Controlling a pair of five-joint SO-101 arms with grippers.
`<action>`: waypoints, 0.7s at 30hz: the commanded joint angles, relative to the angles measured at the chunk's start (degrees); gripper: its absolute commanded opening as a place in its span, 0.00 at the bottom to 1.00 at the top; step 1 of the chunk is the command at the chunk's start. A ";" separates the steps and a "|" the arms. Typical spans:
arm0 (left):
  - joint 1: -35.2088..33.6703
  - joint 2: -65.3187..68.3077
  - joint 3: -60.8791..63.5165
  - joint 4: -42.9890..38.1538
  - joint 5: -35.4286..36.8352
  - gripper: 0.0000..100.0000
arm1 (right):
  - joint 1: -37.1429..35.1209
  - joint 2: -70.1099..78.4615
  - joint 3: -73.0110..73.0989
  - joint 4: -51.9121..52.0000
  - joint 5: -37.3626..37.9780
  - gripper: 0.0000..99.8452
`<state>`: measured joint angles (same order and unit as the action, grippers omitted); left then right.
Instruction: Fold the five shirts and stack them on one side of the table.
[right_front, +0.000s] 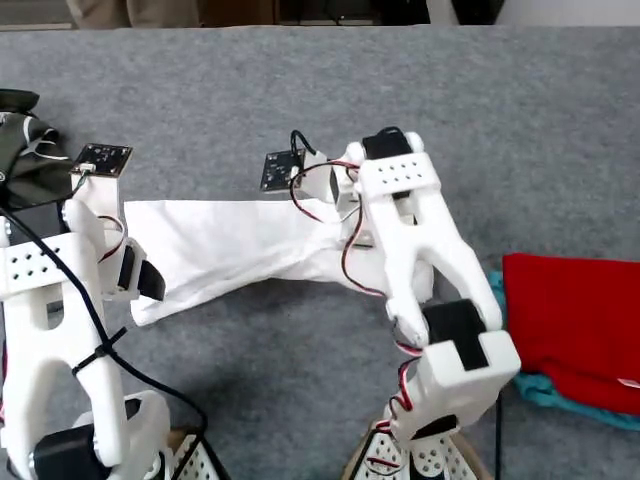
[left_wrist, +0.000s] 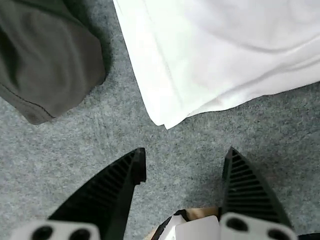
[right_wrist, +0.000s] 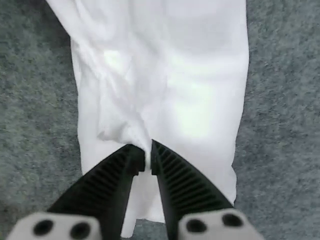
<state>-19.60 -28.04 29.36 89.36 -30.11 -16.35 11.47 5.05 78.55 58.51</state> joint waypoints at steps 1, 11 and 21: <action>0.18 -1.80 -2.99 0.44 -0.44 0.26 | -0.57 0.48 -4.53 0.26 0.70 0.18; 0.18 -1.80 -2.90 0.53 -0.44 0.26 | -0.48 -2.15 -10.59 11.16 0.70 0.24; 0.62 -1.80 -2.90 0.44 -0.35 0.26 | -2.51 -24.92 6.90 23.03 0.88 0.01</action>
<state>-19.60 -28.04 29.36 89.54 -30.11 -16.62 -4.97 4.18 100.53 58.77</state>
